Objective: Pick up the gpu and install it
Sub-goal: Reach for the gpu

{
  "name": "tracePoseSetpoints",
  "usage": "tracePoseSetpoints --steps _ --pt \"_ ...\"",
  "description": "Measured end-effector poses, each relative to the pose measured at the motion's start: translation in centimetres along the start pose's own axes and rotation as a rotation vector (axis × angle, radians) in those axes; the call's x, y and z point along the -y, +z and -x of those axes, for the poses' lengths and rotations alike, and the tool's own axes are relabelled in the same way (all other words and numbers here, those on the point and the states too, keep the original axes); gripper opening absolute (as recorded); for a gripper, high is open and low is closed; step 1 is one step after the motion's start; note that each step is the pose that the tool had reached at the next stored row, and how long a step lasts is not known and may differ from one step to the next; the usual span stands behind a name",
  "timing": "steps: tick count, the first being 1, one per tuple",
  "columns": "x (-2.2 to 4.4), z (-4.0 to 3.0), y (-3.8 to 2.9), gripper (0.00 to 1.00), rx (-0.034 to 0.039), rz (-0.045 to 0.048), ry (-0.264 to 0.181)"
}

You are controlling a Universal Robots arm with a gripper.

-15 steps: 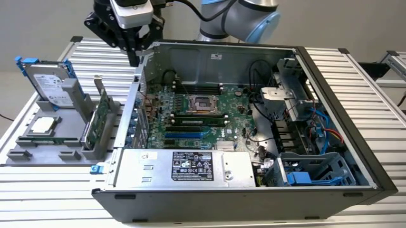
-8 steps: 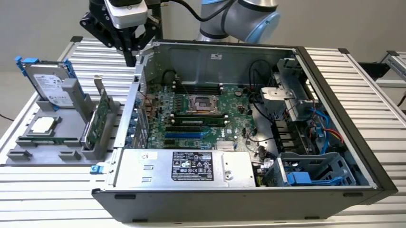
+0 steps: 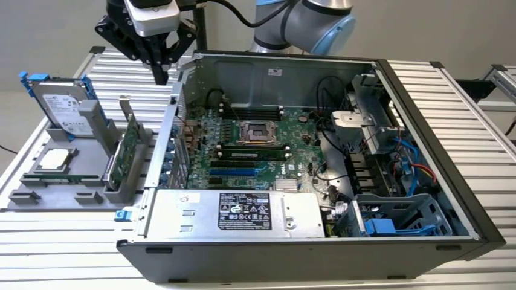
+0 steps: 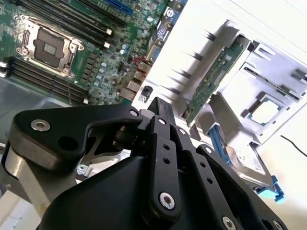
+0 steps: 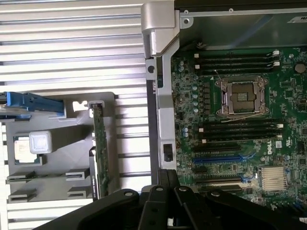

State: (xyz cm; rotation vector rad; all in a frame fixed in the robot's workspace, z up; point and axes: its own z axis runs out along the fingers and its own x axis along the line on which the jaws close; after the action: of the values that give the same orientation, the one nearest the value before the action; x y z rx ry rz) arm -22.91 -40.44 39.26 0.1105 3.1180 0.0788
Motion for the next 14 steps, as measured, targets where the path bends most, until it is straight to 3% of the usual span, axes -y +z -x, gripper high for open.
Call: tracePoseSetpoints --steps 14 --pt "0.19 -1.43 -0.04 0.0 -0.0001 0.0009 0.0"
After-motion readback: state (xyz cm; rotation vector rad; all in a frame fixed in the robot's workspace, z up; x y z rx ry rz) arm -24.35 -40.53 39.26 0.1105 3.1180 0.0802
